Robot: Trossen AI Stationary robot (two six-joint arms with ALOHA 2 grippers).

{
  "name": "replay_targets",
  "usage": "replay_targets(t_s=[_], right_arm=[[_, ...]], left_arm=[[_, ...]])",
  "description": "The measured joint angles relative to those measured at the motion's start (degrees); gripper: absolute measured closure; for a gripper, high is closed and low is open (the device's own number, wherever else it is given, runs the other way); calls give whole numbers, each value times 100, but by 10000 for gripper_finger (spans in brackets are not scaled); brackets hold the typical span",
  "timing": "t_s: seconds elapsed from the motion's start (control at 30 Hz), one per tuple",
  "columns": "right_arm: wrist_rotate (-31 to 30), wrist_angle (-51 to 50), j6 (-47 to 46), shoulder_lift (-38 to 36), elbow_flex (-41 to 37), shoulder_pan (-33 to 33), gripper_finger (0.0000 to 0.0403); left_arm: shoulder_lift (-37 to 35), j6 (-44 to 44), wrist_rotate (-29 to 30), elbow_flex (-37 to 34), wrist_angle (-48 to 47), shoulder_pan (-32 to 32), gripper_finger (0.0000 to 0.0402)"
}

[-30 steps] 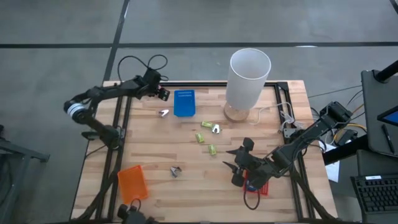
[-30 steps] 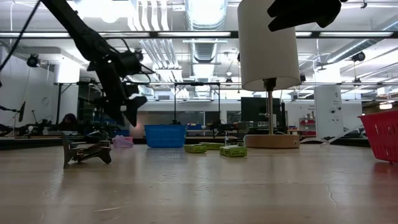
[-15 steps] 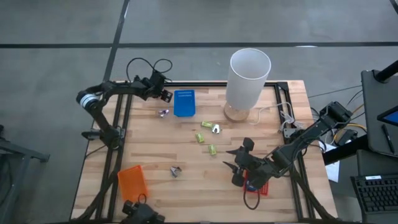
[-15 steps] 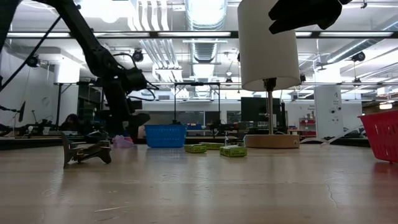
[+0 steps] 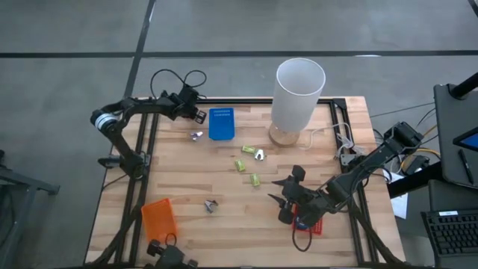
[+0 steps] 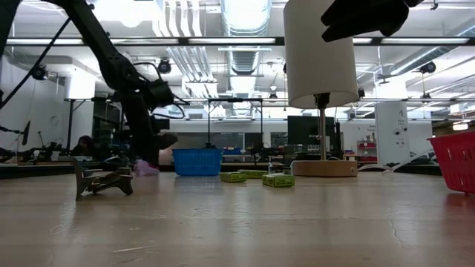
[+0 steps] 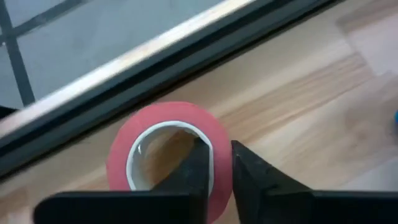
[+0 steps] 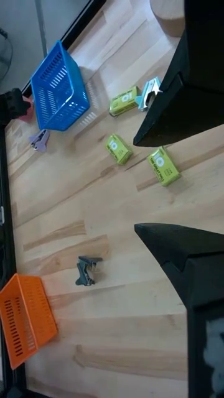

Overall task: Pick and place Stapler, Stapler remover, tape
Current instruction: Put the pink tape into the red bin

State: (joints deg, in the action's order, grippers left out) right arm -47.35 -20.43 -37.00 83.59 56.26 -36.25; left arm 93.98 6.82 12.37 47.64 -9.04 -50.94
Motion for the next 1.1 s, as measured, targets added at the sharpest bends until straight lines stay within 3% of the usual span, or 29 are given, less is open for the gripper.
replay_targets(t_s=[0.17, 0.37, 0.6, 0.7, 0.83, 0.97, 1.1], right_arm=[[0, -2, -5, 0, -33, 0, 197], [-2, 4, -6, 0, -36, 0, 197], [-11, 18, -6, 0, -36, 0, 197], [-11, 33, -6, 0, -36, 0, 197], [-21, 107, 0, 0, -36, 1, 197], [-85, 327, 110, 0, -36, 2, 197], [-368, 602, 269, 0, -36, 2, 197]], left_arm=[[-313, -70, -195, -4, -33, -7, 363], [-1144, 175, -1432, -11, -150, 19, 341], [-2324, 746, -3368, -273, 312, 325, 360], [-2759, 1259, -4090, -637, 1261, 709, 356], [-3159, 1931, -4462, -1245, 3033, 1534, 337], [-3243, 2437, -4349, -1865, 5273, 2558, 345], [-3078, 2494, -3496, -2323, 7165, 3641, 359]])
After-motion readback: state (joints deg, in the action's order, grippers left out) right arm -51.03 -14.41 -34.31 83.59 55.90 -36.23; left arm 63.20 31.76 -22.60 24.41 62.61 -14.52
